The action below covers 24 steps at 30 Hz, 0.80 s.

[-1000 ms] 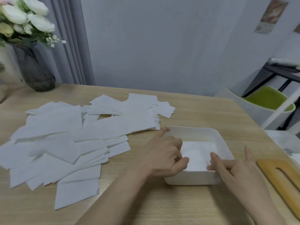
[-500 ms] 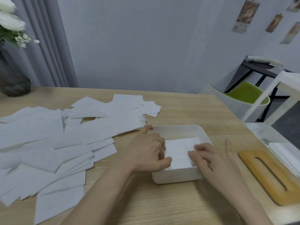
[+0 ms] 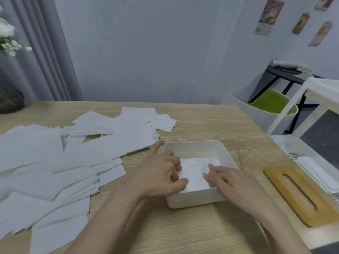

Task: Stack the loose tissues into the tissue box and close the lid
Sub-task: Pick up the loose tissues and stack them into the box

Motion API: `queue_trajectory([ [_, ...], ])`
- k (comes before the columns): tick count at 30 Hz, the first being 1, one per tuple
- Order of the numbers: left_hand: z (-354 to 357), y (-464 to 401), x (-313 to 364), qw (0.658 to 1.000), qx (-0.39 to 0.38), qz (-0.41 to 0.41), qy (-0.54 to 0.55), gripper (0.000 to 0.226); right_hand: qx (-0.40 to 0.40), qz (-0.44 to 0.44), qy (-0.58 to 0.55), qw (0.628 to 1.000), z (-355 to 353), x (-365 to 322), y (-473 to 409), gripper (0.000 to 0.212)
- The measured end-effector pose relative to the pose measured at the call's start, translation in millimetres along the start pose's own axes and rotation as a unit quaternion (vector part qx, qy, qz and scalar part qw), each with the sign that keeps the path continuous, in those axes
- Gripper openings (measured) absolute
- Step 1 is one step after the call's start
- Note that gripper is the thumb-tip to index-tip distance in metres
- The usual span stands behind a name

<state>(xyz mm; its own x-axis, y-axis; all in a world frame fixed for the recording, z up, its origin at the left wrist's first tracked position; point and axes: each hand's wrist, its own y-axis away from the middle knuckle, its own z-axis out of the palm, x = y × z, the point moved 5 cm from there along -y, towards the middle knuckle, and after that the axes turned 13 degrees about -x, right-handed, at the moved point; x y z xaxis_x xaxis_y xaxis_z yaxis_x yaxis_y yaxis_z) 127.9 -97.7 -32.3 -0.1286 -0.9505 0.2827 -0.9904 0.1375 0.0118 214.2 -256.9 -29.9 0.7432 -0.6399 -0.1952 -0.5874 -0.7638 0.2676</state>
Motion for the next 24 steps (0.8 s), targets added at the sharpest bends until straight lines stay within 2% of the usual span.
queue_trajectory([
  [4, 1.0, 0.0, 0.2, 1.000, -0.013, -0.005, 0.009, 0.054, -0.012, -0.003, -0.006, 1.000, 0.2, -0.8, -0.2, 0.055],
  [9, 1.2, 0.8, 0.2, 1.000, 0.001, 0.003, 0.023, 0.069, 0.001, 0.004, -0.009, 1.000, 1.8, 0.1, -1.1, 0.056],
  [14, 3.3, 0.3, -1.7, 0.999, 0.015, 0.012, 0.049, 0.066, 0.004, 0.007, -0.027, 1.000, 1.5, -1.1, -0.4, 0.052],
  [16, 6.4, 1.8, -2.0, 0.996, 0.043, 0.023, 0.076, 0.060, 0.011, 0.009, -0.031, 0.999, 1.0, -1.6, 0.2, 0.051],
  [21, 16.4, 7.3, -3.6, 0.967, 0.181, 0.049, 0.171, 0.033, 0.020, 0.018, -0.023, 0.999, -0.6, -3.1, 2.3, 0.049],
  [24, 17.1, 7.8, -4.0, 0.956, 0.204, 0.059, 0.200, 0.026, 0.005, 0.024, -0.022, 0.999, -1.4, -3.2, 2.7, 0.051],
])
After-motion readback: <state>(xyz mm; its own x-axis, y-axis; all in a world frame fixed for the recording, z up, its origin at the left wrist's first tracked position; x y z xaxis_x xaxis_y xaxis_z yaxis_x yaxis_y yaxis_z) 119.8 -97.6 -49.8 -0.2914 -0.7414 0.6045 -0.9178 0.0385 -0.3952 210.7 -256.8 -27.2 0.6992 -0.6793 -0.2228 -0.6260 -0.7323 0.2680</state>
